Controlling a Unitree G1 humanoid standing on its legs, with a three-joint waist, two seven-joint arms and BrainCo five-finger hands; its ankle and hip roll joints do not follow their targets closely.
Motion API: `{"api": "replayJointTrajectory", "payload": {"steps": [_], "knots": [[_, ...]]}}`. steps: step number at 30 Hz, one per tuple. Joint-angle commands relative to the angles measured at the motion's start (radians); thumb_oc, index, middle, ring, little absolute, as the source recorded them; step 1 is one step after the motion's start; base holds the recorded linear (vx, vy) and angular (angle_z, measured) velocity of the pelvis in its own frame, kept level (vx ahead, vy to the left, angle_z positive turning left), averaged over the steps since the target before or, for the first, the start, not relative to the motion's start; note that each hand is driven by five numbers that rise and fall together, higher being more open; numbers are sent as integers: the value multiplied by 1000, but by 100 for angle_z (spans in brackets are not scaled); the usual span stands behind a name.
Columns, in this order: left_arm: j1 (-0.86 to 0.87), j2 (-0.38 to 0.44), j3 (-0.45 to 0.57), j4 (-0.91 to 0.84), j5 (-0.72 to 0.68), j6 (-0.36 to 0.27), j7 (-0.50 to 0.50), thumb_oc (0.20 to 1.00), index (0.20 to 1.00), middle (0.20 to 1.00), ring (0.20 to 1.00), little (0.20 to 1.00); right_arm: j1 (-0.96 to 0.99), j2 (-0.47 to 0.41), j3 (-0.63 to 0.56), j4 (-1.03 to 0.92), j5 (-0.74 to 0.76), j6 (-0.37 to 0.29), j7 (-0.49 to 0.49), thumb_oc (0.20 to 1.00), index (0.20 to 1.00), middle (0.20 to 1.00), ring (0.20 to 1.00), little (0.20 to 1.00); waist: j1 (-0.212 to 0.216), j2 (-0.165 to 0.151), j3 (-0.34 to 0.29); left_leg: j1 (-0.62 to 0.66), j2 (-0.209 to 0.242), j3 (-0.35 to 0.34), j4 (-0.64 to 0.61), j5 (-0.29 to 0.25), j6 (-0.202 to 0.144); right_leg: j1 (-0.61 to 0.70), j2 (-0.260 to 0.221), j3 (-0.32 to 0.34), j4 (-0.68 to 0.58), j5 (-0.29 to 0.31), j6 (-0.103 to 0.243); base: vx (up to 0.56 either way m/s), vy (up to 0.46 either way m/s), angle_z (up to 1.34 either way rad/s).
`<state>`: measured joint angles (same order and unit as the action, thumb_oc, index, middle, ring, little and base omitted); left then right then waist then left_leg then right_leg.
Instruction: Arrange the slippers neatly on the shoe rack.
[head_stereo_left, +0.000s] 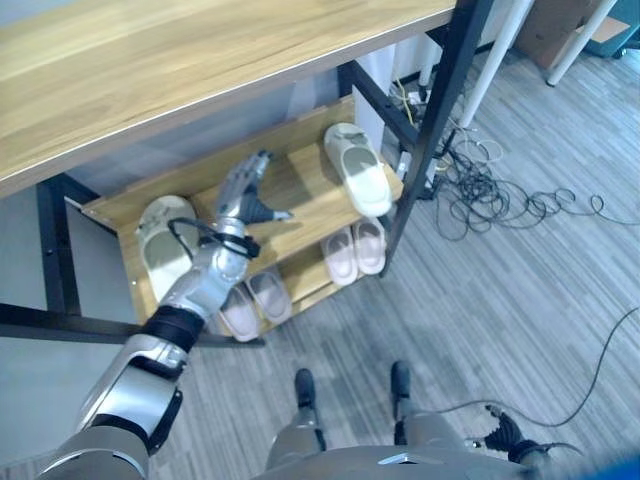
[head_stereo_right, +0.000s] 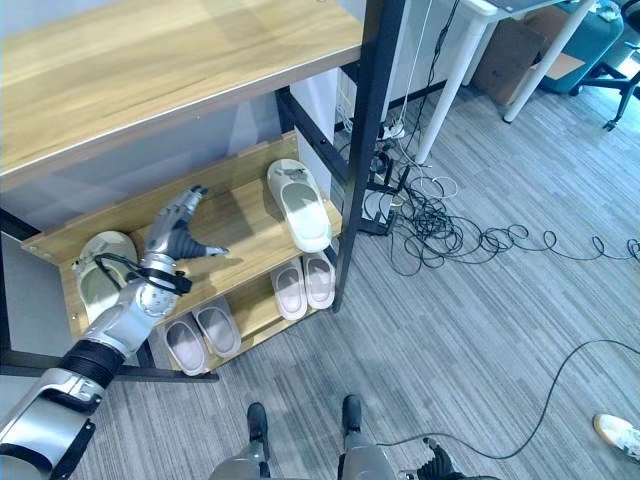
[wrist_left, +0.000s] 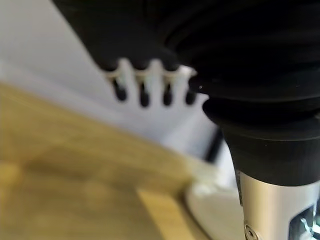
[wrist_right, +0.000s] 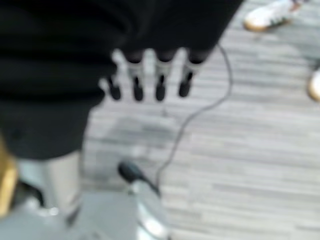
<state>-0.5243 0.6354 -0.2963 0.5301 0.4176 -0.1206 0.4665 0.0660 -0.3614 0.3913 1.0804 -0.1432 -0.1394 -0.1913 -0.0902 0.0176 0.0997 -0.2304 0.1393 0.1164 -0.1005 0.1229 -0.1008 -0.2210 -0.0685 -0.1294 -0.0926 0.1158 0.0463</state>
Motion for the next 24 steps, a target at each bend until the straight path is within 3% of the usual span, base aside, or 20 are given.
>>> {"api": "replayJointTrajectory", "payload": {"steps": [1, 7, 24], "knots": [[-122, 28, 31, 65, 5, -6, 66, 1000, 1000, 1000, 1000, 1000, -60, -20, -26, 11, 1, -17, -16, 1000, 1000, 1000, 1000, 1000, 21, 53, -7, -21, 33, -17, 13, 6, -48, -46, -39, 21, 92, -98, 84, 3, -16, -3], [-74, 53, 126, 27, -49, -8, 96, 1000, 1000, 1000, 1000, 1000, -73, -16, -27, 12, 10, -13, -12, 1000, 1000, 1000, 1000, 1000, 31, 45, 0, -40, 37, -18, 13, 11, -49, -66, -39, 22, 93, -95, 83, -1, -2, -1], [-19, 127, 210, 63, -146, -34, 103, 1000, 1000, 1000, 1000, 1000, -72, -23, -28, -1, 15, -11, -1, 1000, 1000, 1000, 1000, 1000, 43, 45, 5, -47, 27, -17, 13, 4, -40, -82, -51, 21, 101, -92, 85, 2, 1, 0]]}}
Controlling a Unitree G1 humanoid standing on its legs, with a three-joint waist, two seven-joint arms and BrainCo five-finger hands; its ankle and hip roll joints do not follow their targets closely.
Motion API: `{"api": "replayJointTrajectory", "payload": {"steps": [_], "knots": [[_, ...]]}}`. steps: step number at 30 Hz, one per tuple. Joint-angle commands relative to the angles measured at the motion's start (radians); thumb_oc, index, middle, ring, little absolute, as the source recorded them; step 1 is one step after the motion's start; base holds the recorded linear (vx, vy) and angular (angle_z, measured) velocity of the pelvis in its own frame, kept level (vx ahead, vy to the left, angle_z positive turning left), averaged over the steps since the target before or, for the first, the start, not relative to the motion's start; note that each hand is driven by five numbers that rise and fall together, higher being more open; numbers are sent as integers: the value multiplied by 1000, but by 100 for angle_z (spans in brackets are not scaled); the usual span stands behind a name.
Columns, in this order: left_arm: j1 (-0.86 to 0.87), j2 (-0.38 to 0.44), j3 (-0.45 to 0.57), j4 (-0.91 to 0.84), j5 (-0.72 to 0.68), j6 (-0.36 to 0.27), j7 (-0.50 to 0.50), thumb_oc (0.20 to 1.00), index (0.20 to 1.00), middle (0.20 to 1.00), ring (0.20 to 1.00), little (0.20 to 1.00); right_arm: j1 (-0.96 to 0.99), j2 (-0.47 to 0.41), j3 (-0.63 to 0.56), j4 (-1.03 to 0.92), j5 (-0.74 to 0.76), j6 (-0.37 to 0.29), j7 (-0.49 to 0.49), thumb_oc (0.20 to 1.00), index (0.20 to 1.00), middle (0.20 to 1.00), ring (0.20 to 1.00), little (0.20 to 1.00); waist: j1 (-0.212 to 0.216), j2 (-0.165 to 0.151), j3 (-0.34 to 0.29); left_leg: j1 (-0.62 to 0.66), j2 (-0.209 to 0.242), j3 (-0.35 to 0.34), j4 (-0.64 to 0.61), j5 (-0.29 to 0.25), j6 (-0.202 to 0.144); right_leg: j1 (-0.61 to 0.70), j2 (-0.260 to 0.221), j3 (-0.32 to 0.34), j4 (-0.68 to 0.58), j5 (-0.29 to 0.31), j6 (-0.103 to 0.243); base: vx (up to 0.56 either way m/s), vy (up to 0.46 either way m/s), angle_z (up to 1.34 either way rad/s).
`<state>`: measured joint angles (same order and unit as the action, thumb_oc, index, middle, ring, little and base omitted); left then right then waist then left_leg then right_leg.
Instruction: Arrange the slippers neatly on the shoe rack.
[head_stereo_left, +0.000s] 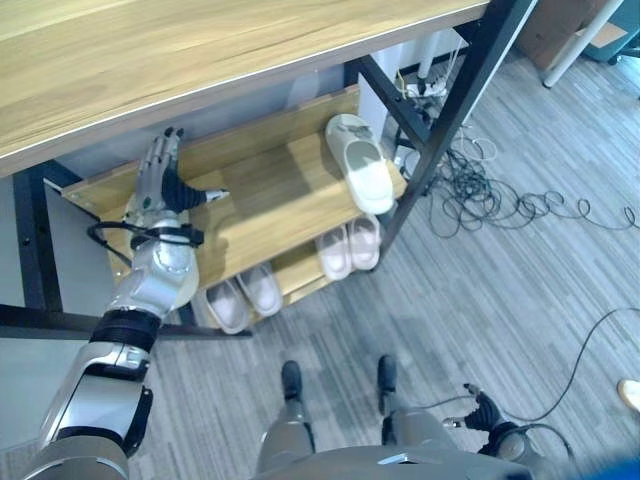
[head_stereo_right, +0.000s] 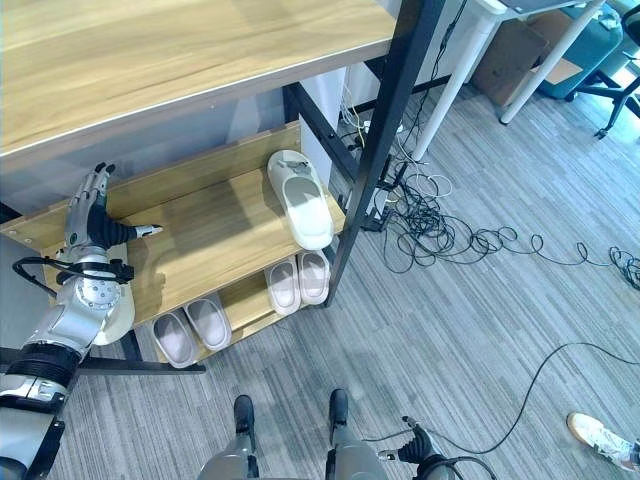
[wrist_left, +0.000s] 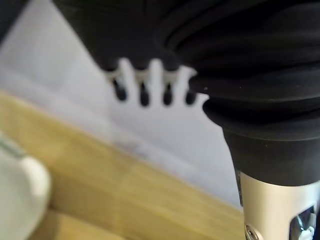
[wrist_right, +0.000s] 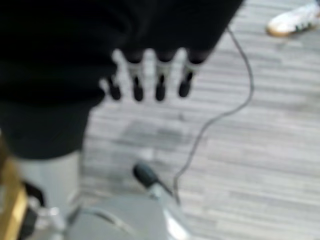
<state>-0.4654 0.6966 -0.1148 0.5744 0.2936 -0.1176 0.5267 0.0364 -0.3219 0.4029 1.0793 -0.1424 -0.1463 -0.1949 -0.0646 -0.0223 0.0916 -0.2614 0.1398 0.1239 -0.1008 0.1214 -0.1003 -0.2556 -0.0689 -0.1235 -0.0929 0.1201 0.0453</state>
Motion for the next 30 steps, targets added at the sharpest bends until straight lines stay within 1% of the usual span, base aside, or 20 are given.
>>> {"api": "replayJointTrajectory", "payload": {"steps": [1, 4, 7, 11, 14, 16, 17, 21, 29, 30], "knots": [[-73, 69, 32, 10, -28, -42, 38, 1000, 1000, 1000, 1000, 1000, -44, -64, -42, 4, 17, -3, 4, 1000, 1000, 1000, 1000, 1000, 20, 85, 14, -16, 26, -24, 13, 6, -39, -47, -51, 14, 101, -96, 86, 0, 0, 0], [-45, 82, 60, -10, -63, -58, 22, 1000, 1000, 1000, 1000, 1000, -41, -62, -45, 8, 19, -1, 10, 1000, 1000, 1000, 1000, 1000, 24, 88, 16, -14, 24, -24, 13, 4, -37, -42, -53, 13, 101, -98, 88, 0, 0, 0], [-39, 99, 60, -8, -54, -63, 25, 1000, 1000, 1000, 1000, 1000, -46, -63, -42, 8, 19, -2, 10, 1000, 1000, 1000, 1000, 1000, 27, 89, 20, -15, 23, -27, 13, 5, -36, -41, -54, 13, 102, -97, 88, 0, 0, 0], [-44, 124, 50, 13, -44, -60, 26, 1000, 1000, 1000, 1000, 1000, -48, -65, -39, 7, 21, -4, 9, 1000, 1000, 1000, 1000, 1000, 28, 90, 25, -17, 22, -28, 13, 5, -35, -43, -55, 11, 102, -96, 89, 0, 0, 0], [-42, 166, 37, 28, 13, -42, 31, 1000, 1000, 1000, 1000, 1000, -52, -68, -41, -3, 25, -10, 6, 1000, 1000, 1000, 1000, 1000, 31, 90, 30, -22, 21, -31, 13, 5, -33, -48, -58, 10, 104, -94, 92, 0, 0, 0], [-43, 166, 36, 29, 13, -42, 32, 1000, 1000, 1000, 1000, 1000, -52, -68, -41, -3, 25, -10, 6, 1000, 1000, 1000, 1000, 1000, 32, 90, 30, -22, 21, -31, 13, 5, -33, -48, -58, 10, 104, -94, 92, 0, 0, 0], [-48, 183, 36, 53, 3, -45, 27, 1000, 1000, 1000, 1000, 1000, -53, -72, -41, -5, 25, -13, 3, 1000, 1000, 1000, 1000, 1000, 31, 90, 34, -24, 21, -32, 13, 5, -31, -50, -59, 9, 105, -94, 92, 0, 0, 0], [-25, 169, 61, 48, -44, -58, 19, 1000, 1000, 1000, 1000, 1000, -52, -70, -46, 1, 31, -9, 4, 1000, 1000, 1000, 1000, 1000, 34, 88, 36, -25, 21, -32, 13, 5, -29, -50, -58, 11, 106, -95, 91, 0, 0, 0], [7, 157, 59, 63, -41, -59, 9, 1000, 1000, 1000, 1000, 1000, -56, -71, -51, 1, 32, -12, 3, 1000, 1000, 1000, 1000, 1000, 34, 85, 36, -24, 21, -33, 13, 5, -29, -50, -58, 9, 109, -95, 92, 0, 0, 0], [14, 147, 65, 60, -57, -65, 3, 1000, 1000, 1000, 1000, 1000, -58, -69, -53, 1, 33, -10, 1, 1000, 1000, 1000, 1000, 1000, 35, 83, 38, -25, 21, -34, 13, 5, -29, -50, -57, 9, 107, -94, 92, 0, 0, 0]]}}
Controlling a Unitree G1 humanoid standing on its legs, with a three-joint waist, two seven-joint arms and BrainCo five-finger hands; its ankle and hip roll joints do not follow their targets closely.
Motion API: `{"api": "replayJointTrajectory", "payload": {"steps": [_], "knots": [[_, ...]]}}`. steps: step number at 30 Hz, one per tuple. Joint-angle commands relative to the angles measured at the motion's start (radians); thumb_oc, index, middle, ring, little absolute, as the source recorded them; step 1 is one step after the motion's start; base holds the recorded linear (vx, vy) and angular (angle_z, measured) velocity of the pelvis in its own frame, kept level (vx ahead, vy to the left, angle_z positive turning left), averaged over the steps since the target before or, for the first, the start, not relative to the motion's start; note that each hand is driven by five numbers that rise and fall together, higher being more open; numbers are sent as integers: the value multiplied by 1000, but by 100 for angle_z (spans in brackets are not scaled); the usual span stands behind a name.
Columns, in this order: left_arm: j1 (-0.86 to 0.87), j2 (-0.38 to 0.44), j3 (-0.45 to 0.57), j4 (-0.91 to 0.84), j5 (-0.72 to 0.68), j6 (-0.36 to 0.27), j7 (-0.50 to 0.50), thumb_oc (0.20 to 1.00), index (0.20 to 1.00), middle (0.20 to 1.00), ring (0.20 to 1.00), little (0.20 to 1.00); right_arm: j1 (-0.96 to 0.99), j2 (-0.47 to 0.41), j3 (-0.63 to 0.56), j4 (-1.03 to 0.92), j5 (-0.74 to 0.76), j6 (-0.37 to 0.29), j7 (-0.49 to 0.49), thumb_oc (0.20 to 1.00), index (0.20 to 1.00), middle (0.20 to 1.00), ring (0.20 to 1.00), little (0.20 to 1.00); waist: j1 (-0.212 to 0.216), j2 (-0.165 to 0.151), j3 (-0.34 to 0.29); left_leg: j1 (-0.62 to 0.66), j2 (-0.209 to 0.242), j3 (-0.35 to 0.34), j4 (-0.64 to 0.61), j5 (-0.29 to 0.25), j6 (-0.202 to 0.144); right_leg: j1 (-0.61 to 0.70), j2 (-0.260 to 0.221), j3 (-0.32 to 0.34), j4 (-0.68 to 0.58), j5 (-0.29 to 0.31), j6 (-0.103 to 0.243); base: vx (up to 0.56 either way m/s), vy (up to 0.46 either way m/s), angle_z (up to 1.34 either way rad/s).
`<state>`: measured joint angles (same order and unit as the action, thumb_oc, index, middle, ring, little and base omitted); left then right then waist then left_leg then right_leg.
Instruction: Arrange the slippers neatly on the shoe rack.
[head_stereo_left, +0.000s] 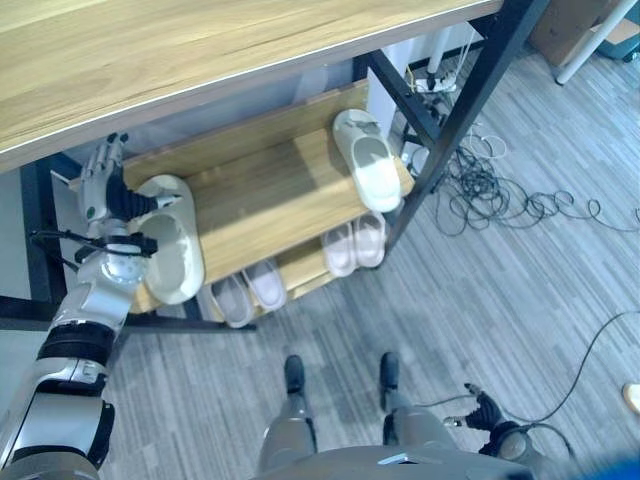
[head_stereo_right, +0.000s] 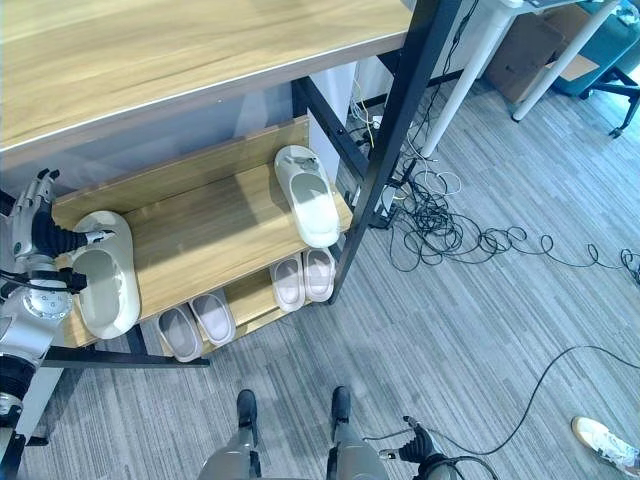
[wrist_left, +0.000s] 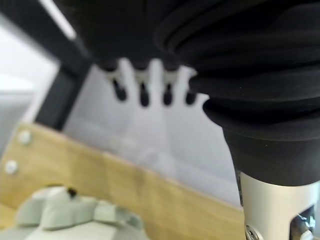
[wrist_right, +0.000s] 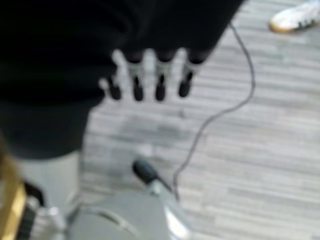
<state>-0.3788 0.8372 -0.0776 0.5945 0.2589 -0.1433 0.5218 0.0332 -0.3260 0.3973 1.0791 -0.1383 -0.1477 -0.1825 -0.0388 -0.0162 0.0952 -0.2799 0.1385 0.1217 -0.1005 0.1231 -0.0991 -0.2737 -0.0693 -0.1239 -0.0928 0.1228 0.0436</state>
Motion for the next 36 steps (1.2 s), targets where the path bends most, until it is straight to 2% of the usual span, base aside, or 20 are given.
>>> {"api": "replayJointTrajectory", "payload": {"steps": [1, 11, 13, 17, 36], "knots": [[-62, 3, 39, 46, -36, -42, 8, 1000, 1000, 1000, 1000, 1000, -53, -65, -47, 0, 28, -7, -11, 1000, 1000, 1000, 1000, 1000, 10, 76, 34, -5, 23, -32, 13, 3, -29, -32, -55, 10, 105, -96, 94, 0, 0, 0], [-34, 33, 37, 65, 31, -17, 22, 1000, 1000, 1000, 1000, 1000, -57, -59, -53, 14, 34, -9, -10, 1000, 1000, 1000, 1000, 1000, 16, 66, 26, -5, 29, -35, 13, 3, -31, -23, -50, 3, 98, -99, 94, 0, 0, 0], [-43, 29, 34, 71, 71, 12, 51, 1000, 1000, 1000, 1000, 1000, -59, -56, -54, 12, 40, -12, -14, 1000, 1000, 1000, 1000, 1000, 15, 63, 30, -9, 30, -37, 13, 3, -31, -25, -51, 1, 97, -97, 95, 0, 0, 0], [-37, 12, 40, 59, 86, 24, 63, 1000, 1000, 1000, 1000, 1000, -61, -48, -73, 24, 67, -10, -21, 1000, 1000, 1000, 1000, 1000, 15, 61, 33, -10, 29, -42, 13, 2, -29, -24, -51, 1, 95, -97, 96, 0, 0, 0], [32, 0, 124, 31, 34, 8, 65, 1000, 1000, 1000, 1000, 1000, -60, -53, -80, 36, 59, 1, -12, 1000, 1000, 1000, 1000, 1000, 24, 59, 20, -8, 30, -40, 13, -1, -27, -20, -49, 1, 91, -99, 94, 0, 0, 0]]}}
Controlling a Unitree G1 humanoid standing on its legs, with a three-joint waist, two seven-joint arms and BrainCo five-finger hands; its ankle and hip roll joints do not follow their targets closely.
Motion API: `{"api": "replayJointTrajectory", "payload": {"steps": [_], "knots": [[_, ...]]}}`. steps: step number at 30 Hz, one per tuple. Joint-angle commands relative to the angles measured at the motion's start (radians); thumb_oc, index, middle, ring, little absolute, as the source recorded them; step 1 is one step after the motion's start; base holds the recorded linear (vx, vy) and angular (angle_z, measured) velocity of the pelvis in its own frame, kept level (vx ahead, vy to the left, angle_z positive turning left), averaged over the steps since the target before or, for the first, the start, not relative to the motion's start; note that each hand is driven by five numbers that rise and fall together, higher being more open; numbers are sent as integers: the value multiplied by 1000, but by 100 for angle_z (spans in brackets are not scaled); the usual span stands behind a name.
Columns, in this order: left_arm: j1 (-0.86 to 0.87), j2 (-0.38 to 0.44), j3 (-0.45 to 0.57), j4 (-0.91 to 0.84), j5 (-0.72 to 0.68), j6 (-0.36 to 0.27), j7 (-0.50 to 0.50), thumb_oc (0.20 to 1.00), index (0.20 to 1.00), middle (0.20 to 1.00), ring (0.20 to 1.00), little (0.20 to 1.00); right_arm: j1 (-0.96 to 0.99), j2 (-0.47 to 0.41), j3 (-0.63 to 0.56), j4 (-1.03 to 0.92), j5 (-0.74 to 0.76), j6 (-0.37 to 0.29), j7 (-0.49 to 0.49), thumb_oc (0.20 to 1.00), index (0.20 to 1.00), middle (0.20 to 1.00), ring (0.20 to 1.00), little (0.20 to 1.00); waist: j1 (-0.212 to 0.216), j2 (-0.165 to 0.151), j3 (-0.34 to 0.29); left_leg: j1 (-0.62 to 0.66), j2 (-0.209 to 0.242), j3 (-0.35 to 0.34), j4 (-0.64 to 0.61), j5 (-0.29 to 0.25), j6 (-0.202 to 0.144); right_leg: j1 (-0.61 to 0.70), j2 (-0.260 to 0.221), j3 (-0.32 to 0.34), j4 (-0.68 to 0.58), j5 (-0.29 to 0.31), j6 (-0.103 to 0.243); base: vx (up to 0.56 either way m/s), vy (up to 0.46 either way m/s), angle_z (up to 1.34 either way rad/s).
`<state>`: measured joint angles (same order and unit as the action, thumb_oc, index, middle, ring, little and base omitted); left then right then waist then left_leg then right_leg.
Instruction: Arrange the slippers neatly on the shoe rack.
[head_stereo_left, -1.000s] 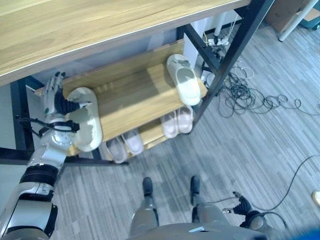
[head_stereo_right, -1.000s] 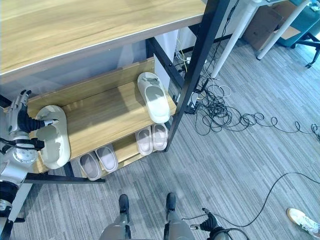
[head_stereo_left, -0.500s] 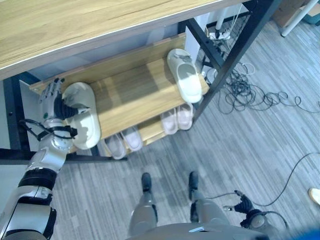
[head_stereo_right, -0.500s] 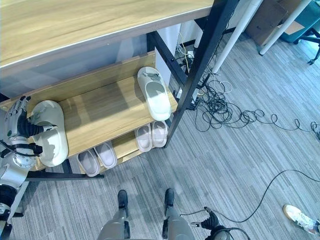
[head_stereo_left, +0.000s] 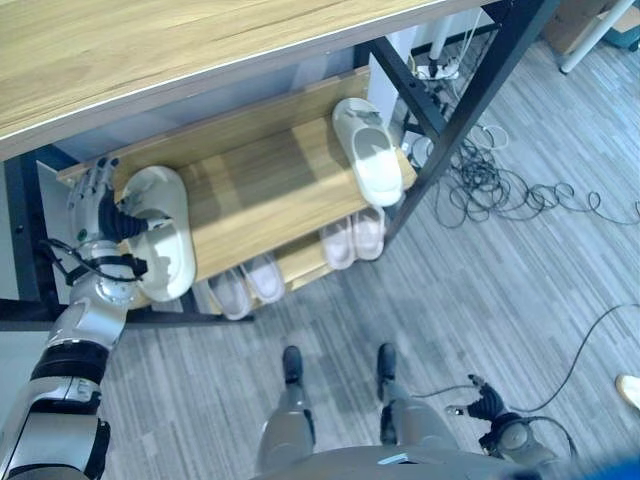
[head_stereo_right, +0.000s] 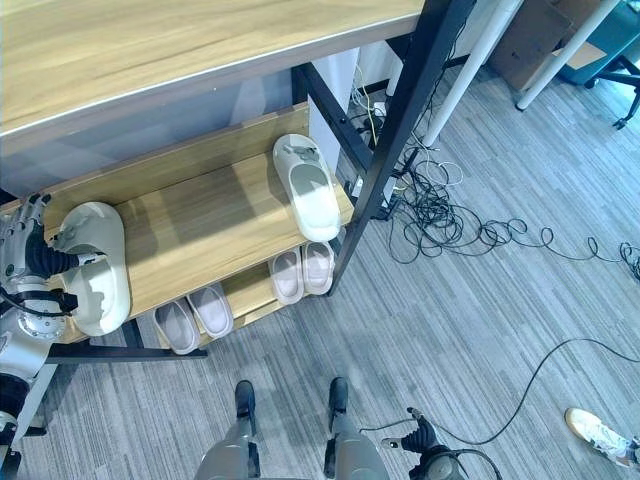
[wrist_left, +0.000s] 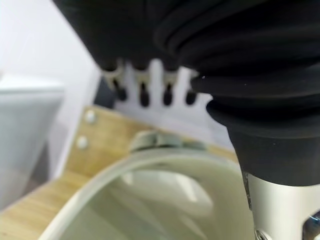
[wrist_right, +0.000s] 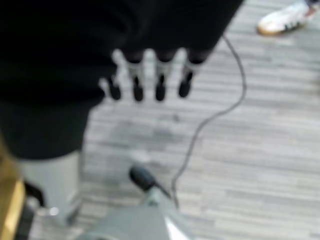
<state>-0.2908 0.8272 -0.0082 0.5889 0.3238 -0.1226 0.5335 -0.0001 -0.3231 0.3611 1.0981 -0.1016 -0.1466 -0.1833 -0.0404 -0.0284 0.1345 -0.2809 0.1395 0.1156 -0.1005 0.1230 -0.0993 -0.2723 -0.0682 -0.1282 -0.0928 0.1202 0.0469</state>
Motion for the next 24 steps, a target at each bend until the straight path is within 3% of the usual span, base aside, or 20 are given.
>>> {"api": "replayJointTrajectory", "payload": {"steps": [1, 24], "knots": [[-55, 9, 55, 36, -31, -12, 54, 1000, 1000, 1000, 1000, 1000, -27, -56, -43, 17, 22, 0, -11, 1000, 1000, 1000, 1000, 1000, 25, 71, -20, -7, 29, -34, 13, -1, -27, -22, -50, 5, 92, -97, 91, 0, 0, 0], [-60, 24, 45, 58, 8, 16, 67, 1000, 1000, 1000, 1000, 1000, -19, -64, -23, -48, 2, 0, -2, 1000, 1000, 1000, 1000, 1000, 25, 61, 2, -19, 32, -36, 13, 1, -26, -34, -49, 8, 94, -93, 91, 0, 0, 0]]}}
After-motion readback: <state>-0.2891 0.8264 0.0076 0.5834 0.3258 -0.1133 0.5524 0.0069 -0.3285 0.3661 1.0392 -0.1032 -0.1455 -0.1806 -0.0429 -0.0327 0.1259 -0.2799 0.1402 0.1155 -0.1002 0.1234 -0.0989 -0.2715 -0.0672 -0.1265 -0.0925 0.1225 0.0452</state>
